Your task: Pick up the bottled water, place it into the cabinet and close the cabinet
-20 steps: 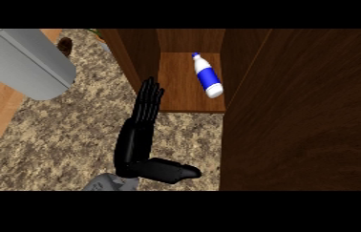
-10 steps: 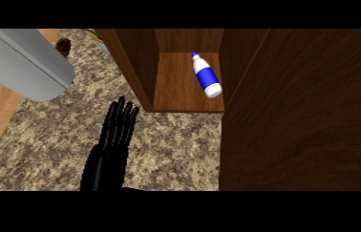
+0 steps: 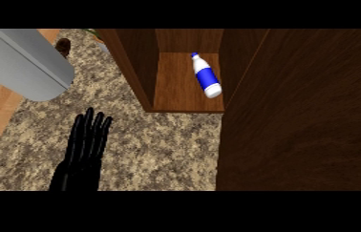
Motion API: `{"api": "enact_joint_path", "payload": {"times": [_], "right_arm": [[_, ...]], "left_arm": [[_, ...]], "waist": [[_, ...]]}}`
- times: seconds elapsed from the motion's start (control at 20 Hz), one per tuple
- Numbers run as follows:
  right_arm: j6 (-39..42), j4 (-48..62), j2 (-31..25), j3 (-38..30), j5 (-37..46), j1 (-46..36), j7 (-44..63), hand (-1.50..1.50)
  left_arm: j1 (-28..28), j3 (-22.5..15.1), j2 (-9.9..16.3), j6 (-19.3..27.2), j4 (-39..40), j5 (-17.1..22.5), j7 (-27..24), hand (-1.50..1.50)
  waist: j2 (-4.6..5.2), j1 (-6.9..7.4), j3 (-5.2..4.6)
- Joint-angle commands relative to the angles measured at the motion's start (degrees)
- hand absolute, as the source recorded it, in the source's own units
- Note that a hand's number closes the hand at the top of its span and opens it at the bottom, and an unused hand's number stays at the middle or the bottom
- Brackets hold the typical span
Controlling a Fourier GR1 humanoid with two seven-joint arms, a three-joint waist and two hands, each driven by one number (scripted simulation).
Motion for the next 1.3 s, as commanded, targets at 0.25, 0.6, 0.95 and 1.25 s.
{"api": "enact_joint_path", "payload": {"times": [0.25,0.6,0.95,1.25], "right_arm": [[-3.22,-4.20,4.95,15.05,12.27,-13.00,9.49,1.50],[-6.54,-1.53,8.39,18.01,13.93,-23.65,17.33,1.50],[-13.26,4.17,8.37,20.00,13.94,-34.17,20.70,1.50],[-14.30,6.31,8.24,18.03,12.20,-39.82,22.84,1.50]], "left_arm": [[7.35,2.73,3.80,-3.30,-3.51,2.13,-2.08,-1.50],[9.27,6.71,6.10,-6.80,-3.86,4.64,-3.38,-1.50],[11.52,10.22,8.38,-10.22,-3.82,7.07,-4.31,-1.50],[13.57,9.83,9.29,-11.90,-5.66,7.79,-4.21,-1.50]], "waist": [[-0.26,1.29,-0.18],[-0.43,1.00,-0.32],[-0.27,1.11,-0.39],[-0.04,2.41,-0.44]]}}
